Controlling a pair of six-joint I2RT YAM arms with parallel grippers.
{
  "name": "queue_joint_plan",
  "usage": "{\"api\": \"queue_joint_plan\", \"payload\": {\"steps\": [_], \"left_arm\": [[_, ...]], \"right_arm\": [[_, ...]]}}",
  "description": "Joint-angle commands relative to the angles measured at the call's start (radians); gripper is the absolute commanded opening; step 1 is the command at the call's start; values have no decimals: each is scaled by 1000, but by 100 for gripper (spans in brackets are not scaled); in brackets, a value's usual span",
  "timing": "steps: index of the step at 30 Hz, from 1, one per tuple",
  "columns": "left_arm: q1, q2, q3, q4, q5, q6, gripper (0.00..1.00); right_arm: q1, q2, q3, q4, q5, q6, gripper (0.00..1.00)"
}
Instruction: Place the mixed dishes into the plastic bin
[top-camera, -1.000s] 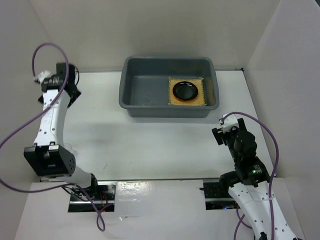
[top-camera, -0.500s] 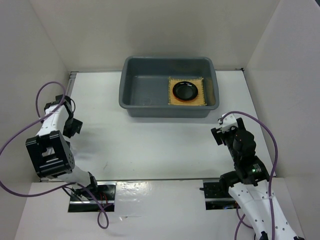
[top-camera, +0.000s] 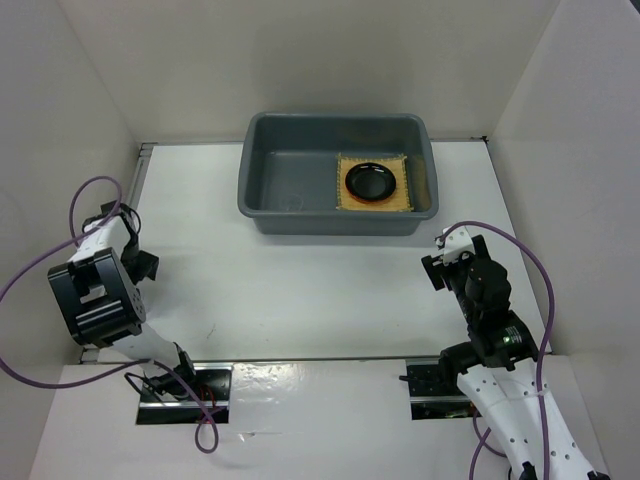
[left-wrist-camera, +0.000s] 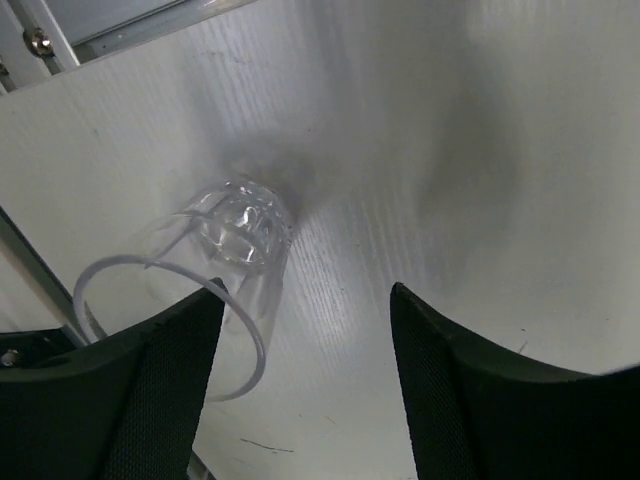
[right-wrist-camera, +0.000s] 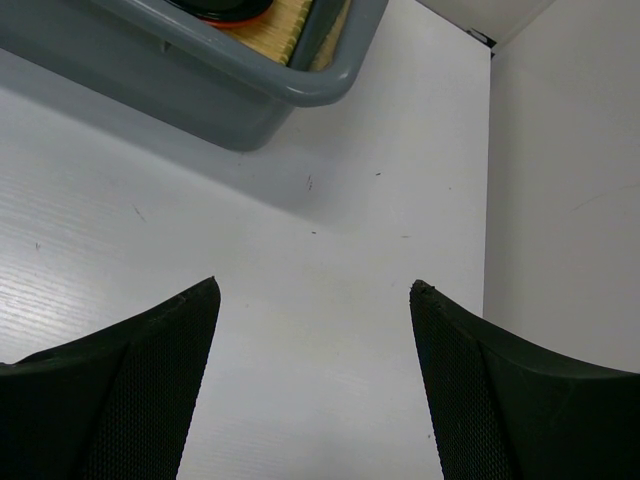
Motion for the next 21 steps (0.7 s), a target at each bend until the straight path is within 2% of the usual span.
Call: {"api": "queue_joint_plan", "payload": {"steps": [1, 2, 3, 6, 8, 11, 13, 17, 18, 19, 20, 21], "left_arm": [[9, -14, 16, 37, 57, 75, 71], [9, -31, 29, 37, 79, 94, 53], [9, -43, 42, 53, 123, 95, 1], [0, -100, 120, 99, 224, 127, 0], [-11, -133, 190, 99, 240, 127, 0], [-20, -143, 376, 88, 304, 75, 0], [-44, -161, 477, 172, 408, 41, 0], [-95, -157, 496, 553, 626, -21, 0], [-148, -128, 537, 554, 651, -21, 0], [-187, -47, 598, 535, 651, 65, 0], [-225, -1, 670, 449, 642, 119, 0], [-264, 49, 818, 403, 642, 175, 0]], "right_arm": [[11, 6, -5, 28, -1, -3, 82], [11, 6, -5, 28, -1, -3, 82], [11, 6, -5, 28, -1, -3, 82], [11, 6, -5, 28, -1, -3, 82], [11, 6, -5, 28, -1, -3, 82], [11, 6, -5, 28, -1, -3, 82], [11, 6, -5, 28, -1, -3, 82], [11, 6, -5, 28, -1, -3, 82], [11, 6, -5, 28, -1, -3, 82], [11, 6, -5, 28, -1, -3, 82], [11, 6, -5, 28, -1, -3, 82], [11, 6, -5, 28, -1, -3, 82]]}}
